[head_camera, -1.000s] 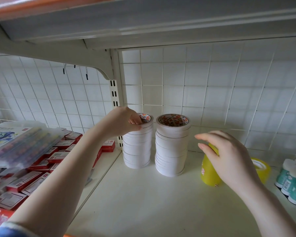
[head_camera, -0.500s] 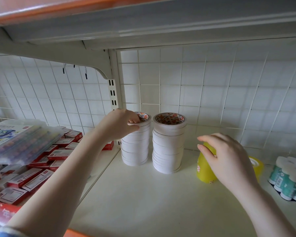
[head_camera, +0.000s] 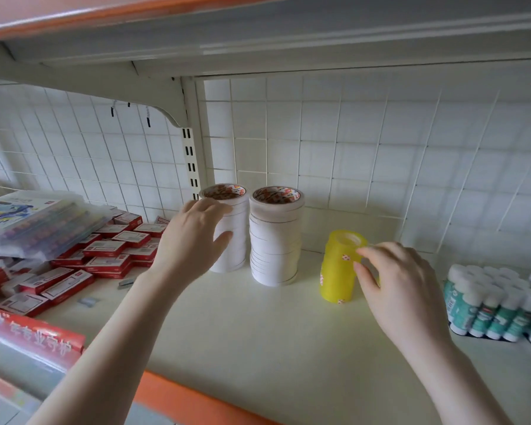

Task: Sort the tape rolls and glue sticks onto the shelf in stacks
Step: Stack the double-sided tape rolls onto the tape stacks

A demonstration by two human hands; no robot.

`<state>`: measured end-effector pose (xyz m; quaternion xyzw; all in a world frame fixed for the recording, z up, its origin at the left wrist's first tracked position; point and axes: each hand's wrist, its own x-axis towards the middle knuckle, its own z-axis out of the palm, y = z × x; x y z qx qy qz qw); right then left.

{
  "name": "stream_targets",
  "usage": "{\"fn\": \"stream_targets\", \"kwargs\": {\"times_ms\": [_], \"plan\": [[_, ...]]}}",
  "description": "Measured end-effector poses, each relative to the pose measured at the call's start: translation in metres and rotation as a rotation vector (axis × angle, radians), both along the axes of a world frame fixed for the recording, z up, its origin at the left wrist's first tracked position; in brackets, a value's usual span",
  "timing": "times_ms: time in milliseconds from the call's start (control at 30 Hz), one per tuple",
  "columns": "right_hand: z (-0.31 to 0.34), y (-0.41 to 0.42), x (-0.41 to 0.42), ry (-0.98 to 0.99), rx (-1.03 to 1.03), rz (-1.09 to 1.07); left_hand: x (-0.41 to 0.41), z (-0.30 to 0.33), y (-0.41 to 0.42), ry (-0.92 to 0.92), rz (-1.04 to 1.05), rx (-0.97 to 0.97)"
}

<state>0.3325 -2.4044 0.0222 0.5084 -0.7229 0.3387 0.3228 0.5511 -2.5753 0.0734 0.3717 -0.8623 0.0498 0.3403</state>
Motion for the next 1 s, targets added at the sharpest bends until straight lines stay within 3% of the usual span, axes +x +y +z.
{"fn": "stream_targets", "kwargs": {"times_ms": [267, 600, 1000], "plan": [[-0.02, 0.07, 0.0, -0.046, 0.021, -0.141, -0.008, -0.039, 0.075, 0.067, -0.074, 0.043], [-0.041, 0.215, 0.005, -0.087, 0.035, -0.527, -0.085, -0.065, 0.184, 0.076, -0.46, 0.181], [-0.046, 0.439, -0.113, -0.047, -0.048, -0.804, -0.242, -0.074, 0.386, 0.035, -0.71, 0.228]]}}
